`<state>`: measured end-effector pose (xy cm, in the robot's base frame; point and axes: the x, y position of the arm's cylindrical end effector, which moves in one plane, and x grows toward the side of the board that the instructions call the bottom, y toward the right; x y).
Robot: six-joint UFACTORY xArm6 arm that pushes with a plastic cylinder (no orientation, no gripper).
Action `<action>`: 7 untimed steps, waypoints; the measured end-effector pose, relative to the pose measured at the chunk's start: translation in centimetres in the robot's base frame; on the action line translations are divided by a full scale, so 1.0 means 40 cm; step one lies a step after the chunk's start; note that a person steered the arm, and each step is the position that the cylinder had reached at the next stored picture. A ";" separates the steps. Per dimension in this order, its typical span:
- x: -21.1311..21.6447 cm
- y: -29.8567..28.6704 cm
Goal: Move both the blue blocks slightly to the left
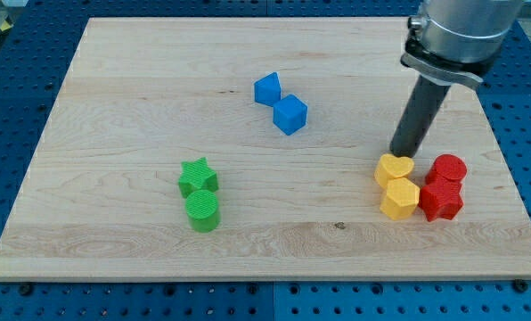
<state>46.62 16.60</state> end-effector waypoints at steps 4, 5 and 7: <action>-0.053 -0.113; -0.053 -0.163; -0.127 -0.264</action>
<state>41.53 6.05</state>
